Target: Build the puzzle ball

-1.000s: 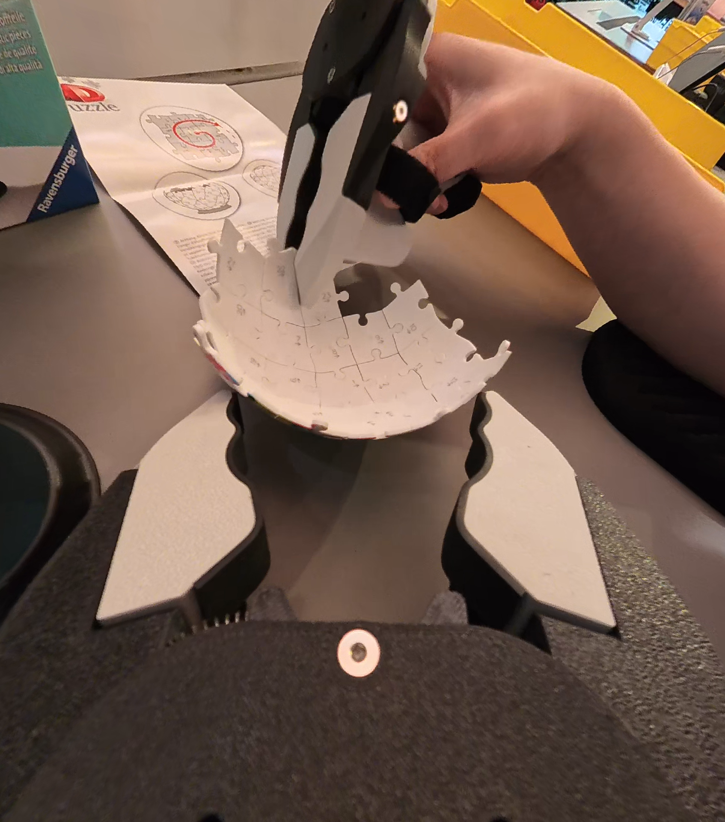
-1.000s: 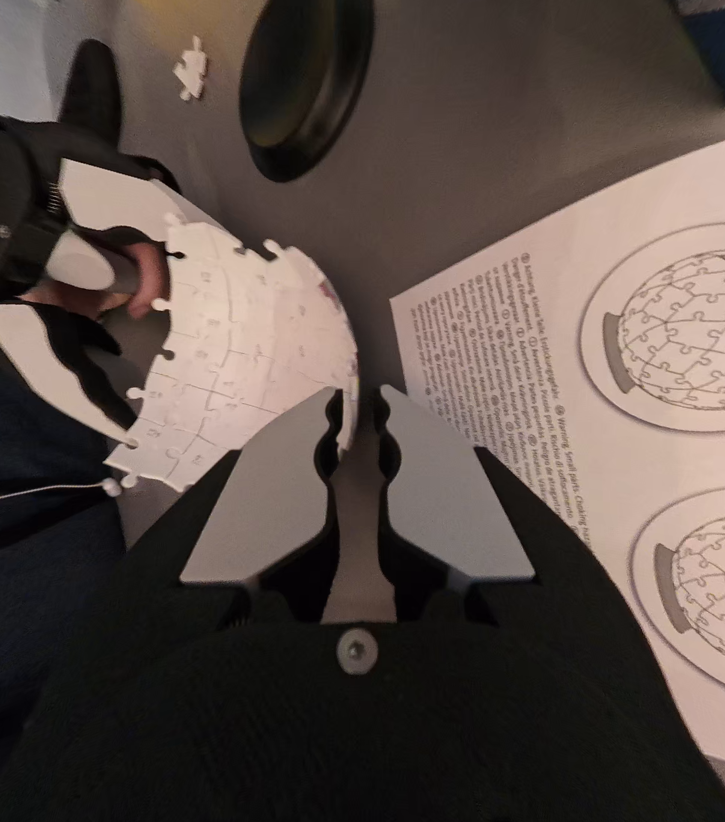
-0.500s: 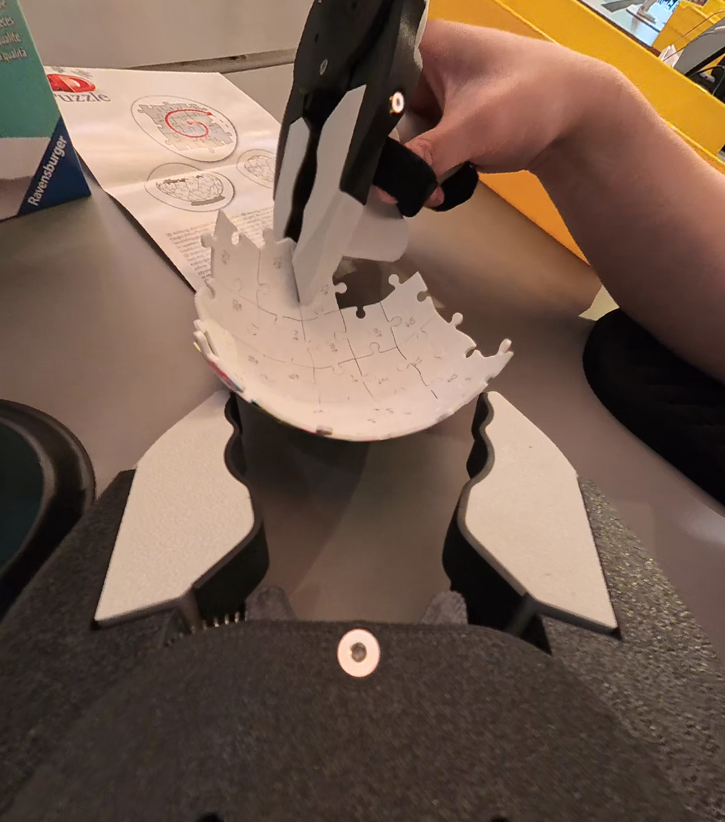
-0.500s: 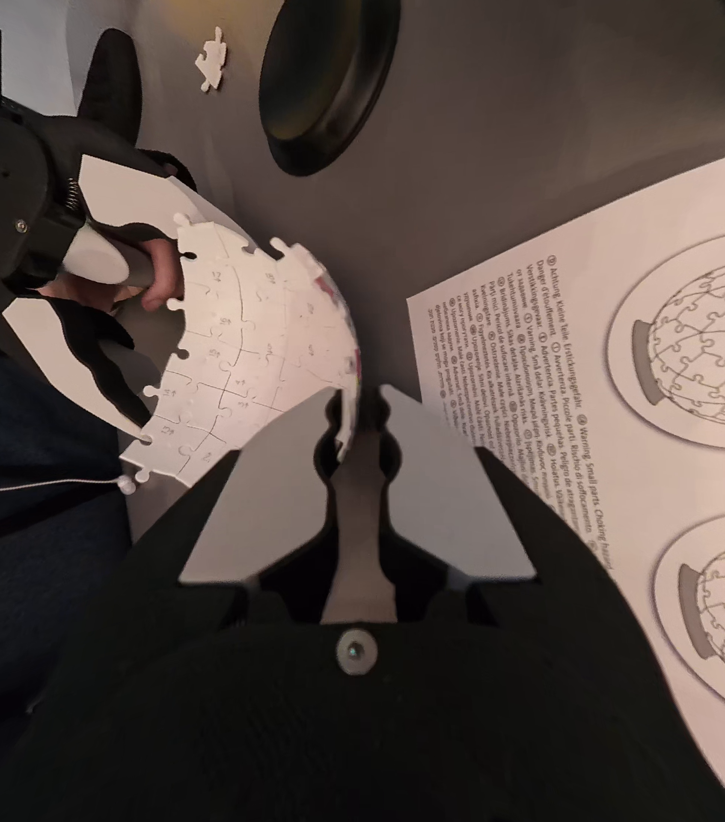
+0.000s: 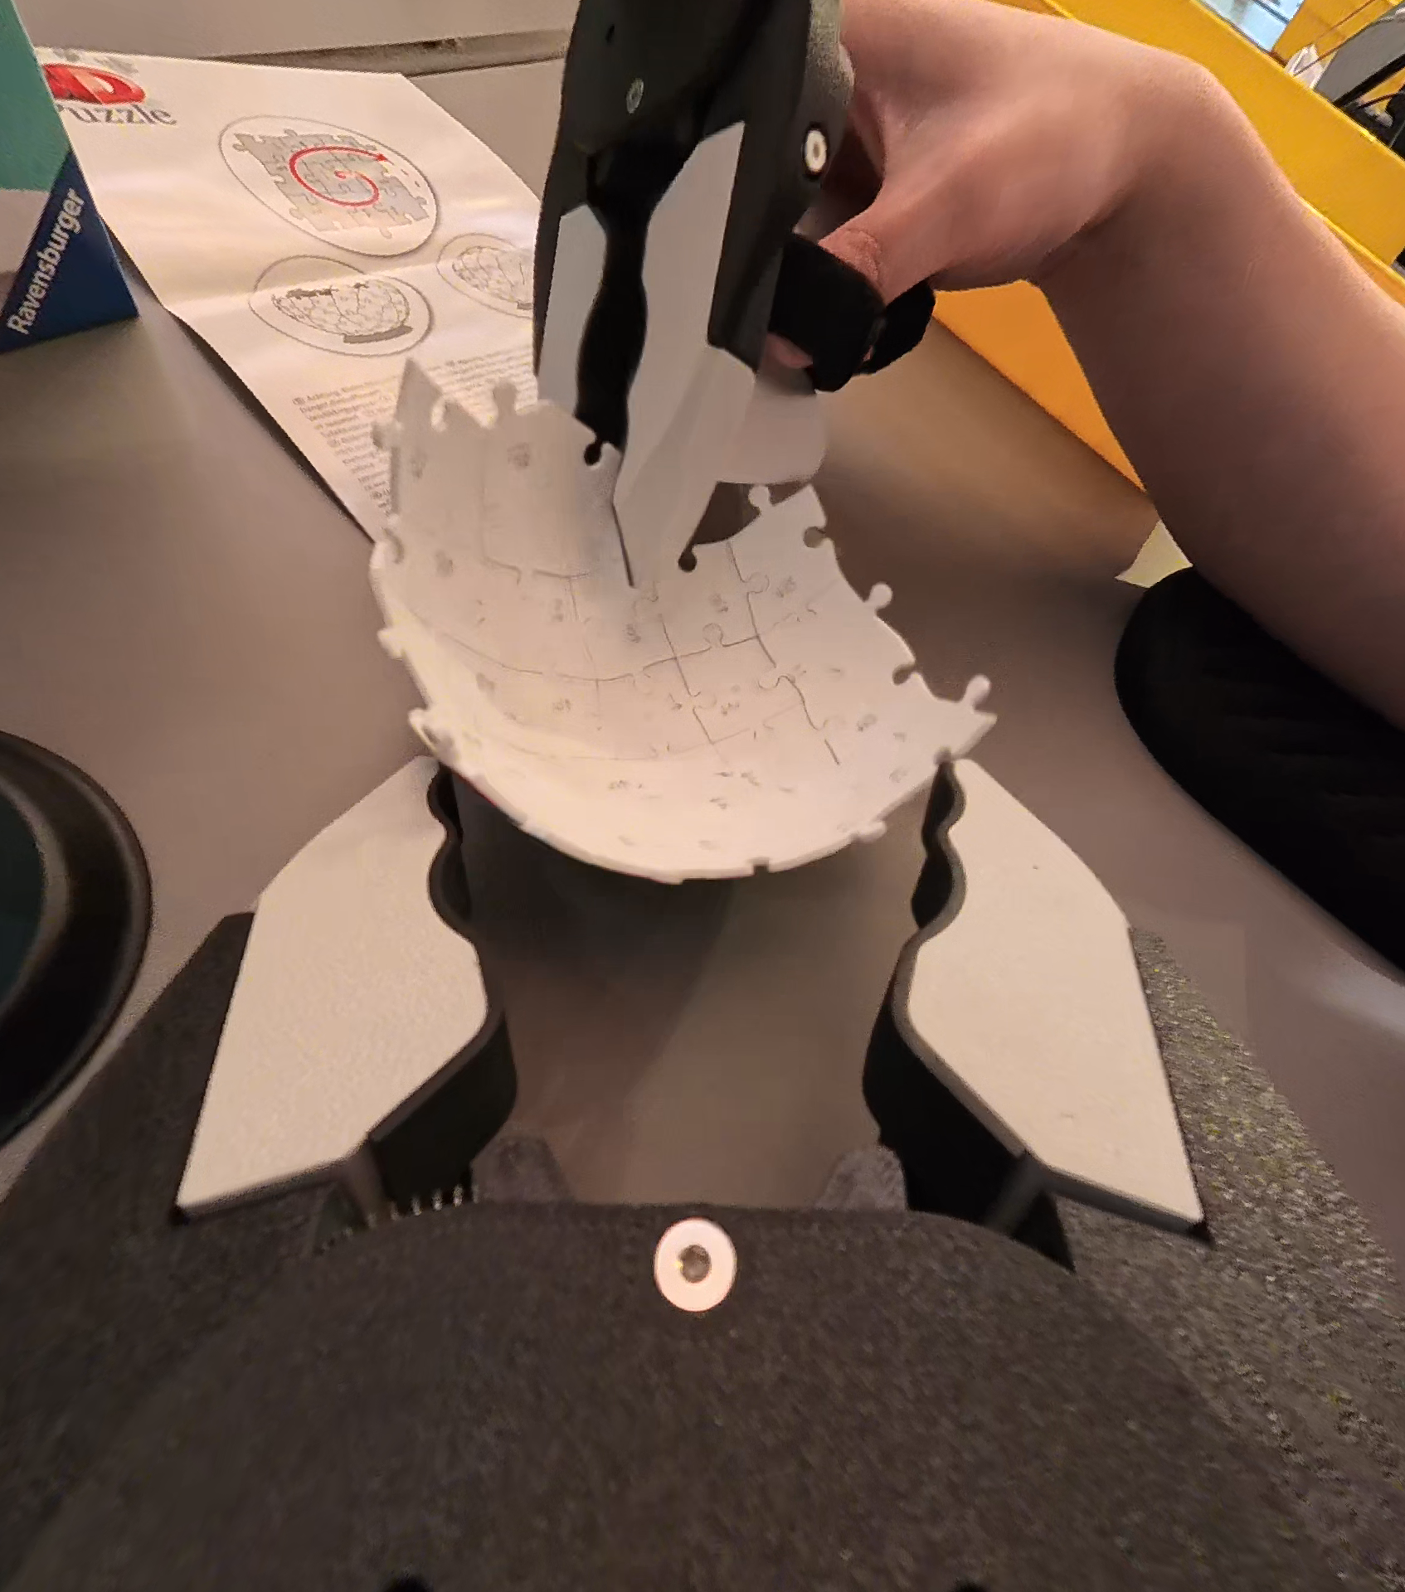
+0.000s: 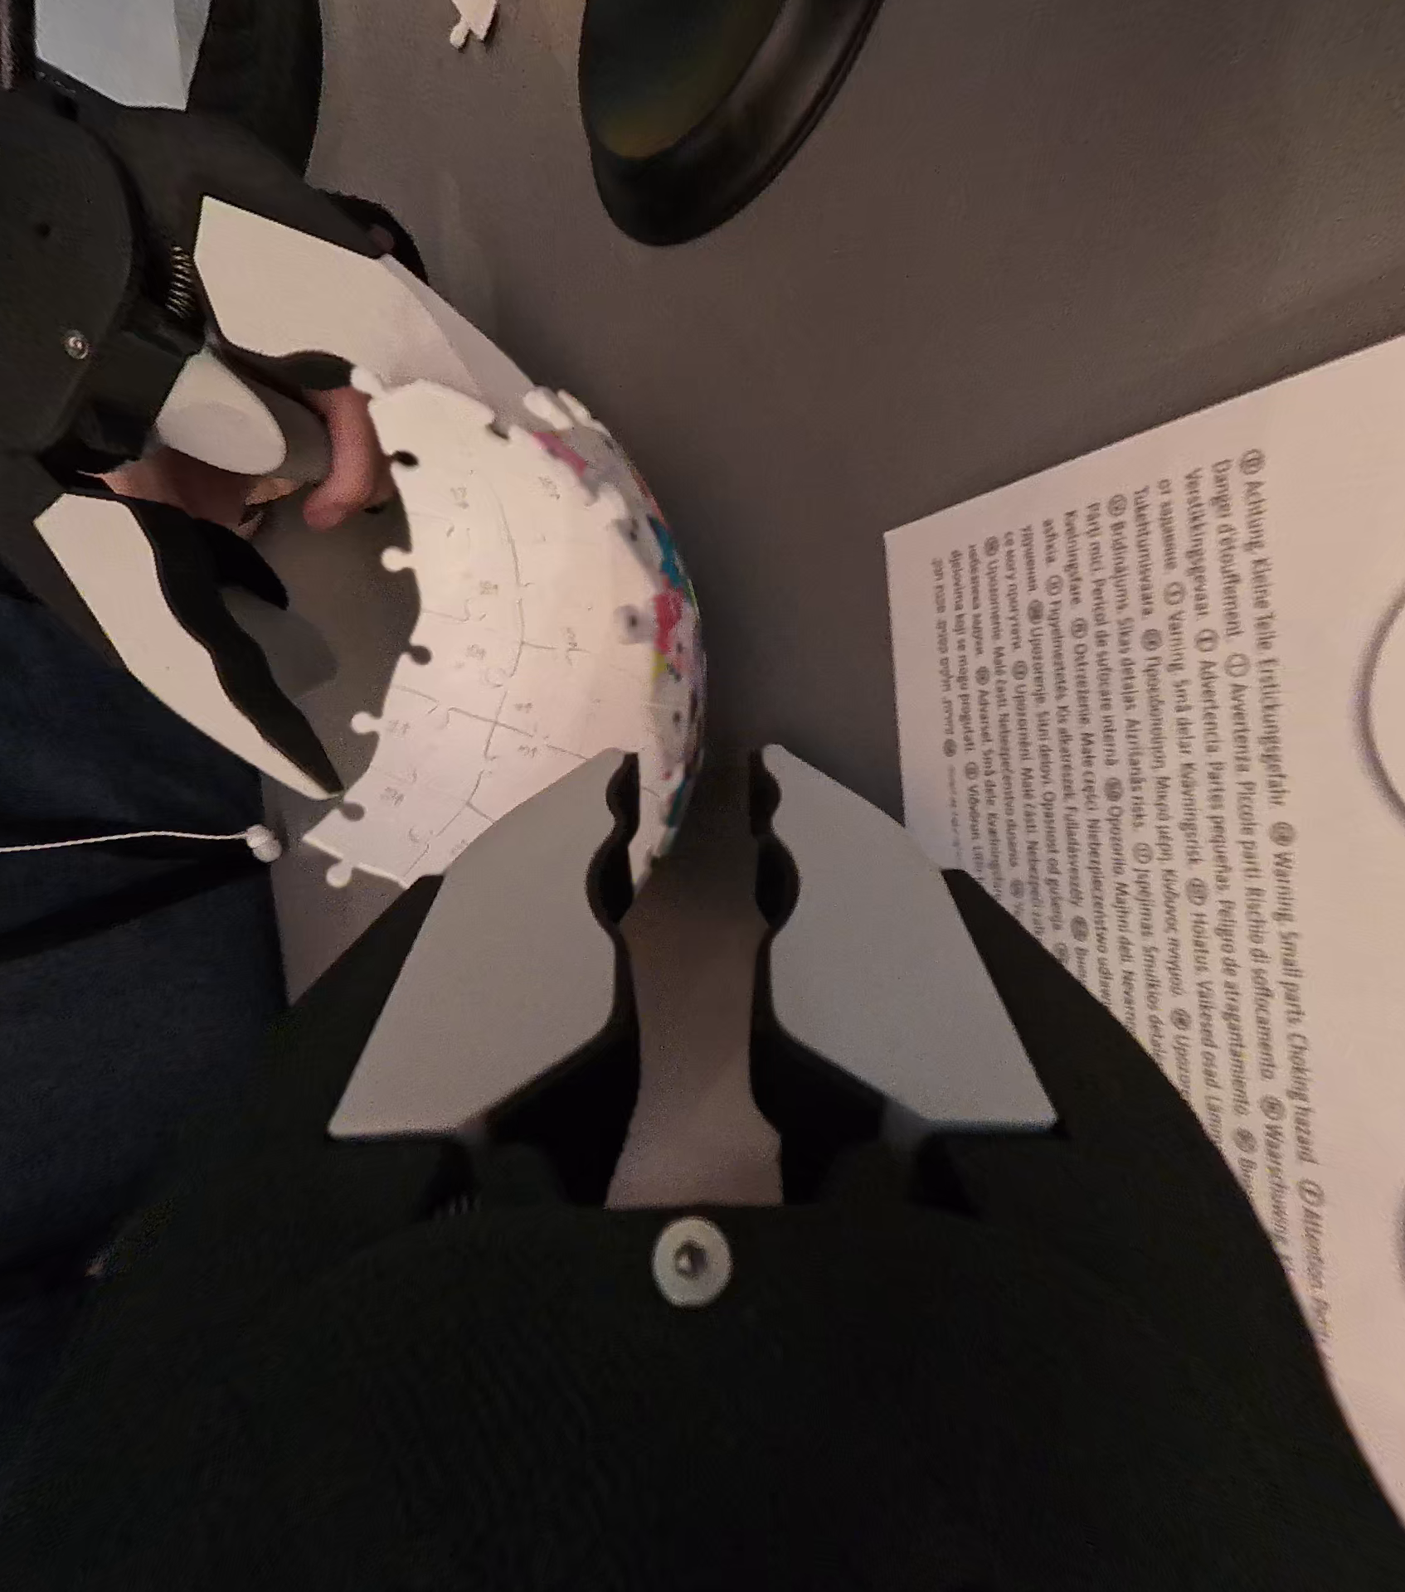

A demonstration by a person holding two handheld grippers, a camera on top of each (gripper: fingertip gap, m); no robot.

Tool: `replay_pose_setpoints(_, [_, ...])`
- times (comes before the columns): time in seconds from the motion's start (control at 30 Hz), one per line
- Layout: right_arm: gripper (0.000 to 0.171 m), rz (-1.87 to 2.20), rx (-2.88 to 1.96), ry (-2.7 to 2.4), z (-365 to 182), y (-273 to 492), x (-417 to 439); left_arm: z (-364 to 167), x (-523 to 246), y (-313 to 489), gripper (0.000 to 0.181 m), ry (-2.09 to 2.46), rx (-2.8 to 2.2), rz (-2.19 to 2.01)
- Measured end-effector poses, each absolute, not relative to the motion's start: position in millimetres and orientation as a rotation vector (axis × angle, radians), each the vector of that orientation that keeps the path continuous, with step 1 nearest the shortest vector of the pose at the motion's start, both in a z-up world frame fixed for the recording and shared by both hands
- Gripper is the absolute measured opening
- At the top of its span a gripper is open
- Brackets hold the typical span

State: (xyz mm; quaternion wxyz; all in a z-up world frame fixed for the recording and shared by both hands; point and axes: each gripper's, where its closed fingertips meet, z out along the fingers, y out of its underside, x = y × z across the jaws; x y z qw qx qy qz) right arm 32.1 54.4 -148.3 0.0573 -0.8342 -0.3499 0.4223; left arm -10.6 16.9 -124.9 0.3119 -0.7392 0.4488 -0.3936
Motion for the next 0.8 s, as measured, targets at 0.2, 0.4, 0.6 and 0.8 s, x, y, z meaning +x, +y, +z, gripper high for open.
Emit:
replay_pose_setpoints(0.2, [0.029,1.304,-2.52,-1.087,-143,46,32,-115,-15,11,0.1,1.139,-1.92,-1.109])
replay_pose_setpoints(0.4, [0.033,1.395,-2.414,-0.913,-114,58,36,-112,-19,6,0.101,1.135,-1.911,-1.111])
replay_pose_setpoints(0.6, [0.035,1.314,-2.364,-0.754,-94,64,53,-107,-21,2,0.102,1.145,-1.903,-1.095])
replay_pose_setpoints(0.8, [0.035,1.222,-2.219,-0.643,-67,51,59,-98,-55,-4,0.103,1.049,-1.9,-1.085])
